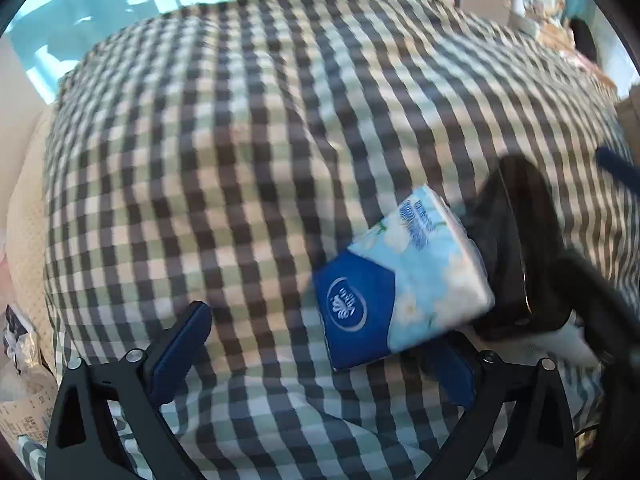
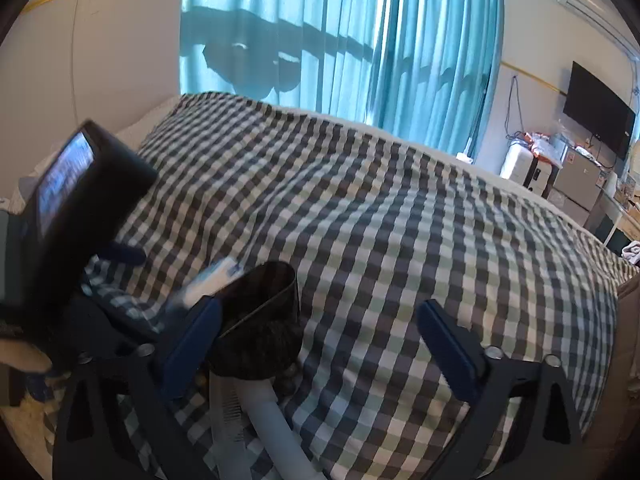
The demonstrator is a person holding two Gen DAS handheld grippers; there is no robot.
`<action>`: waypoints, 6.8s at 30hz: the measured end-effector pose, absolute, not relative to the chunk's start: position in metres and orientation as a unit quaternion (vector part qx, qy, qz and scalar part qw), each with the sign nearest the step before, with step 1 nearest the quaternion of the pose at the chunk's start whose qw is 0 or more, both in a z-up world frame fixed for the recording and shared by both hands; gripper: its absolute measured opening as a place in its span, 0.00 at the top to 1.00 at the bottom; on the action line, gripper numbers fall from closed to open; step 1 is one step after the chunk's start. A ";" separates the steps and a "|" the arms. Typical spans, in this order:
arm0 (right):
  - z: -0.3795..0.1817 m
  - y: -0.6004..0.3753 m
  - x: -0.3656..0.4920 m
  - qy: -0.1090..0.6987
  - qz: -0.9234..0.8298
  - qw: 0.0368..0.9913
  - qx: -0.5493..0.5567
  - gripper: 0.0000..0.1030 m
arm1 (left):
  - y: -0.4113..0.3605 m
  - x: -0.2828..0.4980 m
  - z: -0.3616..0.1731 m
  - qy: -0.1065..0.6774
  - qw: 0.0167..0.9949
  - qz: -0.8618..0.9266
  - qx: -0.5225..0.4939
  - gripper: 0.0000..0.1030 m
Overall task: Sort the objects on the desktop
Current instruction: 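Grasp the blue-white tissue pack with the left tool while the right tool grasps the black cup, then lift the tissue pack and black cup and carry them toward the box, then open both tools over the box to drop the tissue pack and cup, then move both open tools back to the remaining items on the blanket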
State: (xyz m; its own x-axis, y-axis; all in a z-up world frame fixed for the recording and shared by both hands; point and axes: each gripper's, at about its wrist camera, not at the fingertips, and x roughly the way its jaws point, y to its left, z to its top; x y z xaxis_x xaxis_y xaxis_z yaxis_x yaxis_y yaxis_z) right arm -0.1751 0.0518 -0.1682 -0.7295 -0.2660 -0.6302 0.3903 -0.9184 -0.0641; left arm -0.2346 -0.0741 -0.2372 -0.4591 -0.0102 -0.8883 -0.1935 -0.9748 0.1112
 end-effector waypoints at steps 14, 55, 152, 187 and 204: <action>-0.185 0.070 -0.152 0.047 -0.910 0.234 0.339 0.92 | -0.036 -0.199 -0.231 0.132 0.073 0.874 -0.462 0.79; -0.012 0.162 -0.022 -0.030 -0.972 0.180 0.146 0.94 | -0.051 -0.065 -0.007 -0.003 0.078 0.968 -0.238 0.82; -0.030 0.393 0.032 -0.040 -0.960 -0.146 0.237 0.42 | 0.250 -0.084 -0.024 0.087 0.310 0.904 -0.282 0.26; 0.017 0.277 0.051 -0.013 -0.996 -0.010 0.089 0.00 | 0.021 -0.049 0.018 0.036 0.032 0.980 -0.193 0.00; -0.071 0.190 -0.008 0.067 -0.980 0.079 0.168 0.00 | -0.044 -0.104 -0.082 0.016 -0.061 0.958 -0.279 0.00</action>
State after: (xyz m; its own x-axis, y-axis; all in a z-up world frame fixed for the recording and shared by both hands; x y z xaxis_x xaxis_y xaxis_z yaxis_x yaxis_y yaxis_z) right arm -0.0079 0.1901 -0.0714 -0.9312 -0.1317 -0.3398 0.1764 -0.9788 -0.1041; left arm -0.1040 -0.0442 -0.0816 -0.8370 -0.1261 -0.5325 0.1084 -0.9920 0.0645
